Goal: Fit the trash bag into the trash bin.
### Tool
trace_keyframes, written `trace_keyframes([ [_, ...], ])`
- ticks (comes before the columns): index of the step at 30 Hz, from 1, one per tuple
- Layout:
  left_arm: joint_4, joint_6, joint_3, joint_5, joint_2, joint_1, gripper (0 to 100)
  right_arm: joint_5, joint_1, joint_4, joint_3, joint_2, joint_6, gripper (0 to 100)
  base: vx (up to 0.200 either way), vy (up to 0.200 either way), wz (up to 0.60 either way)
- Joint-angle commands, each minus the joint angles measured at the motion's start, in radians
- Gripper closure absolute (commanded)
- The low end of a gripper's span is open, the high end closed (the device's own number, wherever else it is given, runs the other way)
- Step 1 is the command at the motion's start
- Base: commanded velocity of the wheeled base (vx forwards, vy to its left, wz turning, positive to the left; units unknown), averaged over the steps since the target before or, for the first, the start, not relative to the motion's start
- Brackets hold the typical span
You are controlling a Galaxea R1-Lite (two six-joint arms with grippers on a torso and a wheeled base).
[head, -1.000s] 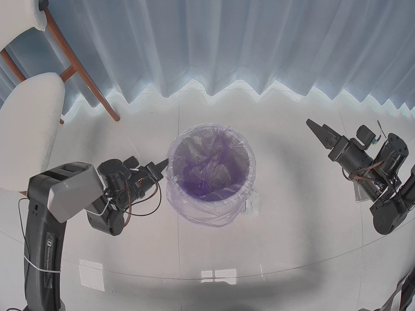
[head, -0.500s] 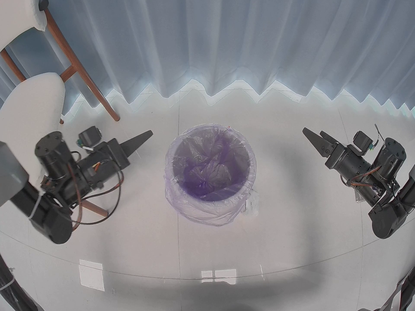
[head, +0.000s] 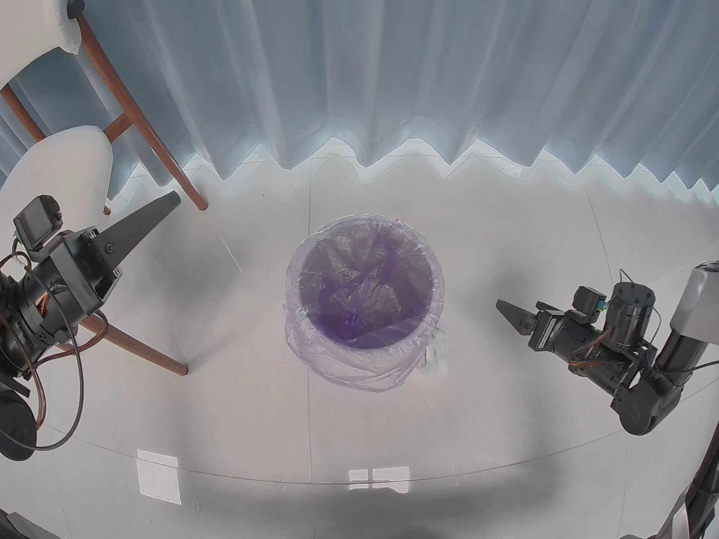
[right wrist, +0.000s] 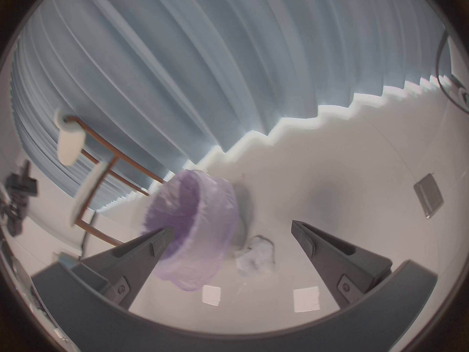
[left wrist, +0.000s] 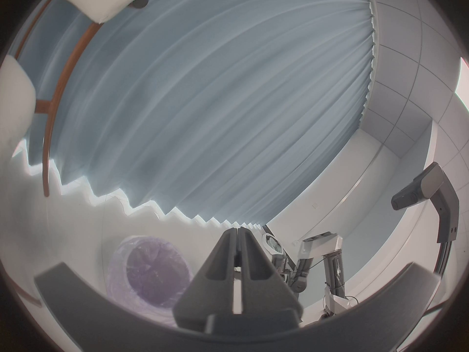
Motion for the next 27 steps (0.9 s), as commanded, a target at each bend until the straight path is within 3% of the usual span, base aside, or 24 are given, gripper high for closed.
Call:
trace_keyframes([
  [1, -0.001, 0.004, -0.003, -0.005, -0.05, 0.02, 100, -0.132, 0.018, 0.048, -0.149, 0.254, -0.079, 0, 0.0, 0.0, 0.0],
  [10, -0.042, 0.018, 0.013, -0.005, -0.055, 0.028, 100, -0.14, 0.05, 0.049, -0.273, 0.37, -0.077, 0, 0.0, 0.0, 0.0],
  [18, -0.042, 0.016, 0.02, -0.007, -0.052, 0.031, 100, -0.157, 0.092, 0.031, -0.38, 0.53, -0.125, 0, 0.0, 0.0, 0.0],
  [19, -0.042, 0.016, 0.022, -0.008, -0.052, 0.029, 100, -0.221, 0.113, -0.021, -0.417, 0.593, -0.181, 0, 0.0, 0.0, 0.0],
  [27, -0.04, 0.016, 0.025, -0.008, -0.048, 0.025, 100, -0.227, 0.132, -0.104, -0.417, 0.624, -0.339, 0, 0.0, 0.0, 0.0],
])
